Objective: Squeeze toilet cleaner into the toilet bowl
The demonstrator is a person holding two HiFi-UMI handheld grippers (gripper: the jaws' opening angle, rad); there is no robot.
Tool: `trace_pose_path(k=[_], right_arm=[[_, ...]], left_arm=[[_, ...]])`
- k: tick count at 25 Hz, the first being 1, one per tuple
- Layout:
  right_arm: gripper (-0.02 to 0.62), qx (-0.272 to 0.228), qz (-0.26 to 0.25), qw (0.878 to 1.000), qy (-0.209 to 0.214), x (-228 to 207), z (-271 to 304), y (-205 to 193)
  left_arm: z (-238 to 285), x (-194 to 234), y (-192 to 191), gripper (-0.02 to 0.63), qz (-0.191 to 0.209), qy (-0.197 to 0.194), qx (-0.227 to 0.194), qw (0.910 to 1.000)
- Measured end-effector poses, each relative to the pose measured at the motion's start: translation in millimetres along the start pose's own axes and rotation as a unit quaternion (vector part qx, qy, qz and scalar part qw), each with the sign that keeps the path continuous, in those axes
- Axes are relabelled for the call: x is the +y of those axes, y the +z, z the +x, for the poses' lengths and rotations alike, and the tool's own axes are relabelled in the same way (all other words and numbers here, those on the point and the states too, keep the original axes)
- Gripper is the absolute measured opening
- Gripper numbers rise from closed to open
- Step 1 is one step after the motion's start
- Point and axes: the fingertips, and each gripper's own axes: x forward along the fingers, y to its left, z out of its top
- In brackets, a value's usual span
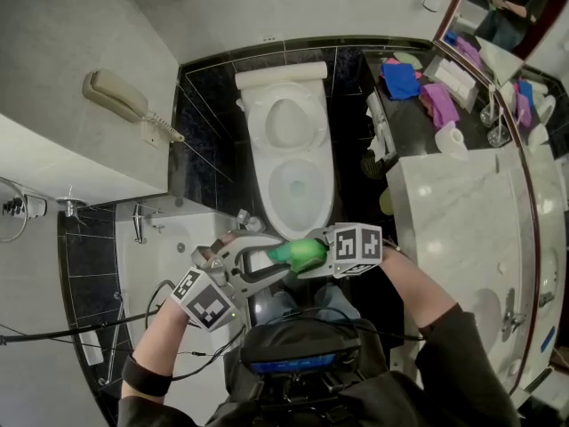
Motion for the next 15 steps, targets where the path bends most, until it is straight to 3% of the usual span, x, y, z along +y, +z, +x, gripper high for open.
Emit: trace_pose_path(k=[1,2,4,7,10,12,13,15], right_arm=[[0.193,0.01,-0.011,1.0,-0.023,-5.6,-1.2,0.2],[0.193,0.023,-0.028,0.998,-0.052,-13.4,-2.6,-1.1],[0.195,0.05,-0.07,0.989,-0.119,-33.1,-7.4,-6.3],[0.195,0.069,-0.128,0.965,-0.219,-62.8,-25.5,-3.9],[0.195,0.081,-0.182,0.935,-0.294,-82.7,-48.9,9.9],[0.196,0.084,-0.208,0.919,-0.323,-89.3,-60.6,17.8],[0.196,0.084,-0.218,0.913,-0.334,-91.4,-65.0,21.1],[0.198,0.089,-0.237,0.901,-0.352,-94.2,-69.9,25.6]], left_arm=[[0.6,2.7,1.5,0.228,-0.035,0.0,-0.011,0.9993],[0.7,6.8,4.0,0.264,-0.075,0.003,-0.027,0.9969],[-0.5,18.7,7.0,0.288,-0.168,0.015,-0.062,0.9837],[-4.0,31.3,-14.1,0.288,-0.299,0.012,-0.089,0.95],[-10.5,39.0,-26.0,0.288,-0.41,-0.01,-0.119,0.9044],[-15.7,44.3,-22.8,0.288,-0.459,-0.023,-0.144,0.8761],[-17.2,46.4,-21.6,0.288,-0.475,-0.027,-0.152,0.8666],[-18.0,48.7,-21.1,0.287,-0.489,-0.03,-0.155,0.858]])
